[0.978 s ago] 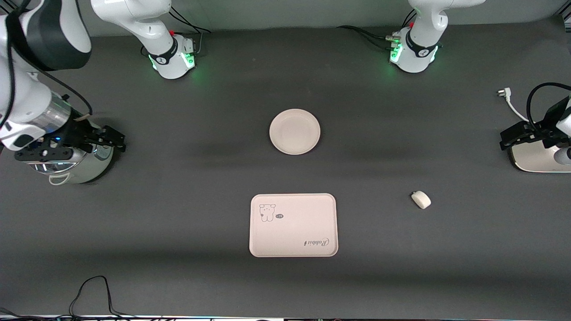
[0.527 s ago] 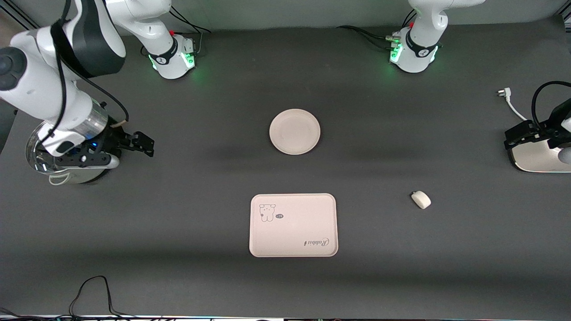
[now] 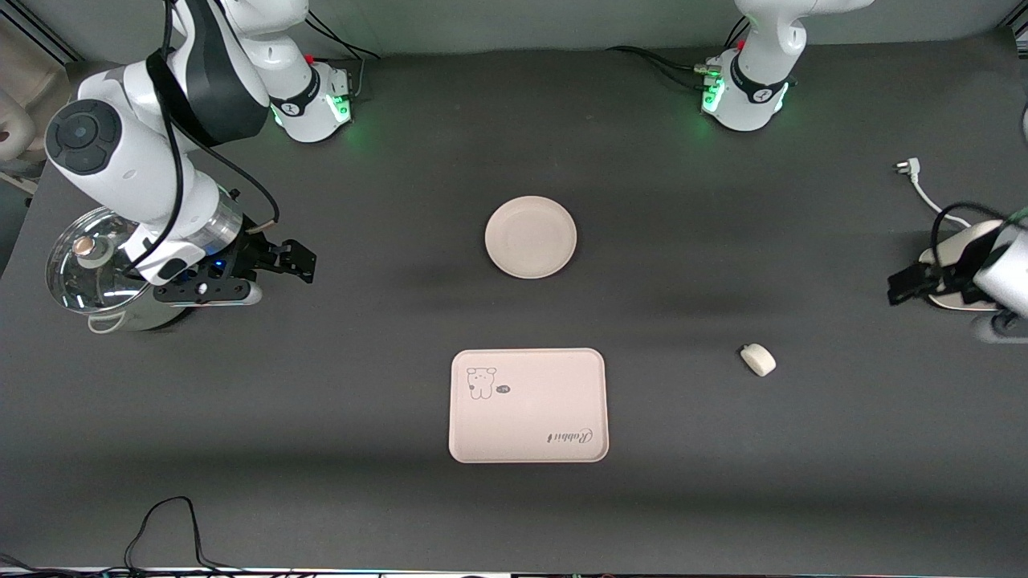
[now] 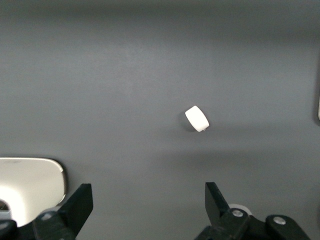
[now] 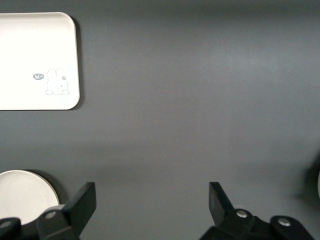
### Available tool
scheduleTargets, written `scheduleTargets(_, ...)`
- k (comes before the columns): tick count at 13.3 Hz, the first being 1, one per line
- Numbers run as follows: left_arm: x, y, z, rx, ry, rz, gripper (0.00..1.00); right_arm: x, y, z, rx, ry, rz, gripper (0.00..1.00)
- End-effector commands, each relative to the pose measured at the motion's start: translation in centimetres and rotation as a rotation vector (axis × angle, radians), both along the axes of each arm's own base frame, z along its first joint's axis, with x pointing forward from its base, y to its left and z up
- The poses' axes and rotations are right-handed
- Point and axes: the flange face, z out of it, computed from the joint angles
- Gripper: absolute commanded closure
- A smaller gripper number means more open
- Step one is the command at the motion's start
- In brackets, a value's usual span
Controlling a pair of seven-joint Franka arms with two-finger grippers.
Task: Place bun in plate and plate on tray
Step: 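Move the left gripper down over the white bun, then close the left gripper on the bun and lift it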
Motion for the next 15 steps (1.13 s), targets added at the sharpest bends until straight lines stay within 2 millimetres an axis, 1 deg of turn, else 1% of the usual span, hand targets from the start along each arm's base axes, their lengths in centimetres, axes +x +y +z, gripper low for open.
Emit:
scheduleTargets(1,2.6,-0.3,-5.8,-0.023,0.018,0.014,0.00,-0.4,0.2,-0.5,-0.002,0.014,-0.034,0.00)
scheduleTargets(2,3.3,-0.7,-8.0,-0.055,0.020,0.060,0.00,-0.5,0.1,-0.7,-0.005,0.018,-0.035,0.00)
scheduleTargets(3,3.9,-1.6,-10.3,-0.065,0.028,0.111,0.00,-0.7,-0.1,-0.6,-0.005,0.020,-0.039,0.00)
scheduleTargets(4,4.4,-1.9,-12.8,-0.067,0.040,0.157,0.00,-0.9,-0.2,-0.5,-0.007,0.022,-0.040,0.00)
scheduleTargets(5,4.9,-1.7,-15.3,-0.073,0.051,0.185,0.00,-1.1,-0.4,0.0,-0.008,0.021,-0.041,0.00)
scheduleTargets(6,5.1,-0.9,-17.0,-0.076,0.055,0.206,0.00,-1.4,-0.6,0.6,-0.011,0.021,-0.042,0.00)
scheduleTargets(8,5.4,-1.6,-21.1,-0.104,0.072,0.242,0.00,-1.5,-0.8,0.9,-0.012,0.024,-0.045,0.00)
scheduleTargets(9,5.5,-1.8,-22.2,-0.101,0.071,0.297,0.00,-1.6,-0.9,0.9,-0.013,0.027,-0.048,0.00)
scheduleTargets(10,5.6,-2.5,-24.1,-0.096,0.075,0.330,0.00,-1.6,-0.9,0.9,-0.013,0.027,-0.047,0.00)
scheduleTargets(11,5.4,-3.4,-25.5,-0.094,0.079,0.334,0.00,-1.5,-0.9,0.9,-0.011,0.025,-0.047,0.00)
scheduleTargets(12,5.2,-3.8,-27.0,-0.095,0.072,0.334,0.00,-1.5,-0.9,1.0,-0.011,0.021,-0.045,0.00)
scheduleTargets(13,4.7,-3.9,-28.9,-0.093,0.070,0.336,0.01,-1.4,-1.0,1.5,-0.009,0.014,-0.038,0.00)
scheduleTargets(14,4.4,-4.2,-30.2,-0.098,0.065,0.336,0.01,-1.2,-1.3,2.5,-0.005,-0.004,-0.038,0.00)
scheduleTargets(15,3.8,-4.6,-31.1,-0.097,0.063,0.332,0.01,-1.0,-2.1,3.2,-0.002,-0.016,-0.036,0.00)
